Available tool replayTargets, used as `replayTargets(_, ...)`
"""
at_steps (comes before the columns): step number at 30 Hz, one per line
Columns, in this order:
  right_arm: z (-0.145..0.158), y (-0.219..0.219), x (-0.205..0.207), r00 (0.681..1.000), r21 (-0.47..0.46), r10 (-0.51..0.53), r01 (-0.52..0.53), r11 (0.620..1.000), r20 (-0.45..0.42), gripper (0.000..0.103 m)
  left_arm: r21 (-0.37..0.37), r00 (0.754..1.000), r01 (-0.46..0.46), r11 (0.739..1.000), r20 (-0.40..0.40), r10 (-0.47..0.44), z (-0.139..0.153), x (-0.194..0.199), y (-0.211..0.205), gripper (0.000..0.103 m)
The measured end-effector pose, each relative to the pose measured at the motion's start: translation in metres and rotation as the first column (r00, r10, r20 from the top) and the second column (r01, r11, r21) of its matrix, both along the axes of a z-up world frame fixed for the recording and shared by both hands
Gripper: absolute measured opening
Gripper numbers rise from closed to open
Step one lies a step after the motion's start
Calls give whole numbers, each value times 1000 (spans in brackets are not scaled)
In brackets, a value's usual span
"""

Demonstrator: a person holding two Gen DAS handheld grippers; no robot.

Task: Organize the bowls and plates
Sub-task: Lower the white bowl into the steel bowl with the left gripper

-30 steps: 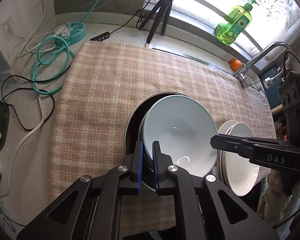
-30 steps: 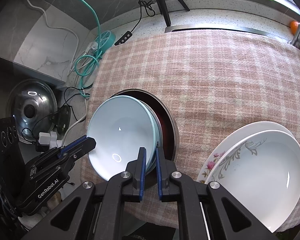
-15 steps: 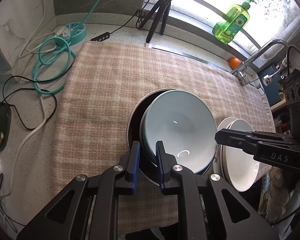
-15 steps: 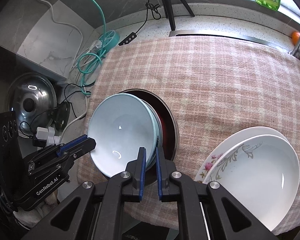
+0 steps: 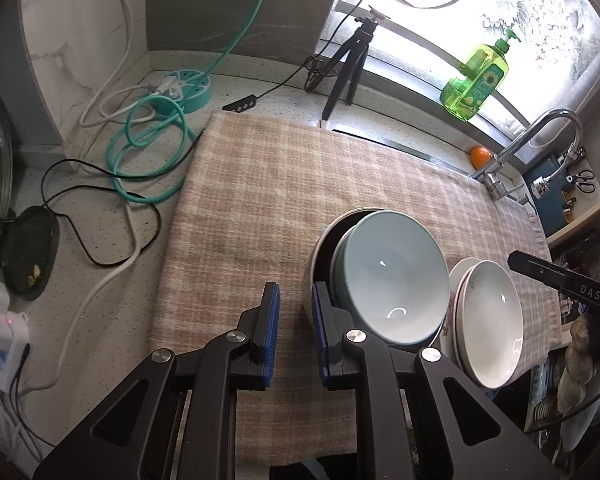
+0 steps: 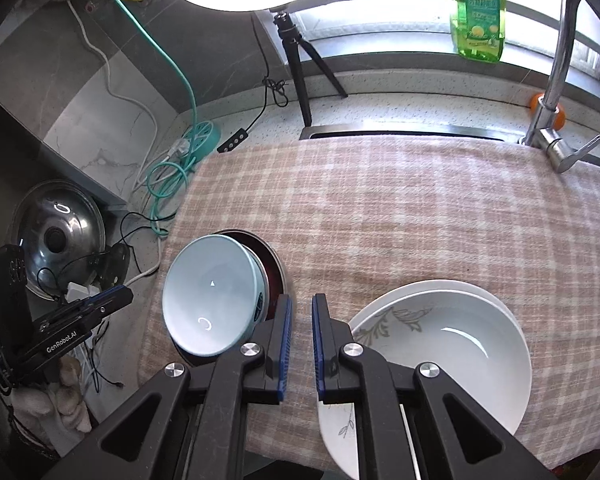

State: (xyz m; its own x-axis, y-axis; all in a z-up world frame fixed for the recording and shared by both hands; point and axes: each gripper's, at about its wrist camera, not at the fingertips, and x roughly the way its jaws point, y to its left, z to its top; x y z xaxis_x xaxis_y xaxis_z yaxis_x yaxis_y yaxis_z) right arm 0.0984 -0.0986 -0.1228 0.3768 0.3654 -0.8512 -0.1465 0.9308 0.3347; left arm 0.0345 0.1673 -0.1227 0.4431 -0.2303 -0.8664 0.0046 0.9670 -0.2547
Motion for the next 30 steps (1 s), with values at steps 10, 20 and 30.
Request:
replayTargets(10, -14, -1, -10, 1000, 35, -15, 15, 999, 8, 9, -70, 999, -37, 997, -12, 36, -13, -1, 6, 15)
replayTargets(20, -41, 7, 2, 996, 100, -46, 54, 994, -78, 9, -114, 997, -47, 992, -65, 40, -36, 8, 5, 15)
replayTargets(30, -62, 20, 16, 988, 146, -19, 41, 988, -151, 9, -122, 997, -12, 992, -82, 2, -41, 15, 3, 14)
